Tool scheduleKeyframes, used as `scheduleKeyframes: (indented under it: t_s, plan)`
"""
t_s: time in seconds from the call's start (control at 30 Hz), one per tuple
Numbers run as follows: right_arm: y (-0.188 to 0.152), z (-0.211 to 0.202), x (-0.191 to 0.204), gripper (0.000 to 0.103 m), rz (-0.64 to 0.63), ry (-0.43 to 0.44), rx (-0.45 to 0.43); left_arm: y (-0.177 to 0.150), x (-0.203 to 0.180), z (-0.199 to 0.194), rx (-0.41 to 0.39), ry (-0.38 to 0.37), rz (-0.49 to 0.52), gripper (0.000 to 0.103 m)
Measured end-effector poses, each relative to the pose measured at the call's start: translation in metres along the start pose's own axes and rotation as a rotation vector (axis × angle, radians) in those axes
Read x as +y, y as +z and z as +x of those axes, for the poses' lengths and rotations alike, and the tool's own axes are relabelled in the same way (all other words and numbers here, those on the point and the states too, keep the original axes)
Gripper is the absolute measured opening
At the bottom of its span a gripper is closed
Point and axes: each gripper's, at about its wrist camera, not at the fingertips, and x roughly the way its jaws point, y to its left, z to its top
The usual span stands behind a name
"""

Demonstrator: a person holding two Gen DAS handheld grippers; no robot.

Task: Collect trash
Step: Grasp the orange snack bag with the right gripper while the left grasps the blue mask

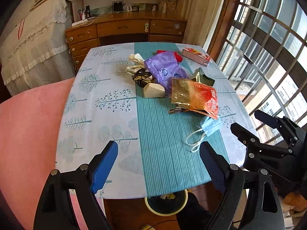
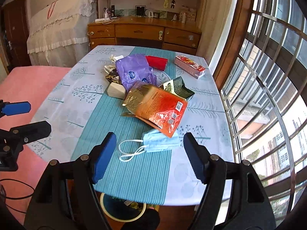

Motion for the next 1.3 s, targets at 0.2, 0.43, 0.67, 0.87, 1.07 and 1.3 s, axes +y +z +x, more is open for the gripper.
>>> scheduleKeyframes:
  t_s: [0.2, 0.43, 0.67, 0.87, 1.07, 1.3]
  plan:
    - [0.014, 0.094, -0.01, 0.07, -0.188, 0.011, 0.058, 0.032, -0.003, 0.069, 0.079, 0.07, -0.101, 0.09]
    - [0.007, 0.164, 0.015, 0.07, -0.514, -0.046, 0.012, 0.041, 0.005, 0.118, 0.145, 0.142, -0.223, 0.092]
    - [0.003, 0.2, 0.026, 0.07, -0.631, -0.1, 0.005, 0.039, 0.004, 0.134, 0.165, 0.186, -0.272, 0.092]
    - [0.018, 0.216, 0.011, 0.048, -0.578, -0.021, 0.026, 0.039, 0.006, 0.139, 0.168, 0.203, -0.316, 0.092]
    - [0.048, 0.213, -0.017, 0.013, -0.476, 0.079, 0.035, 0.044, 0.0, 0.14, 0.163, 0.211, -0.319, 0.092]
    - [0.09, 0.184, -0.079, 0.007, -0.194, 0.296, 0.079, 0.058, -0.024, 0.143, 0.147, 0.188, -0.239, 0.092]
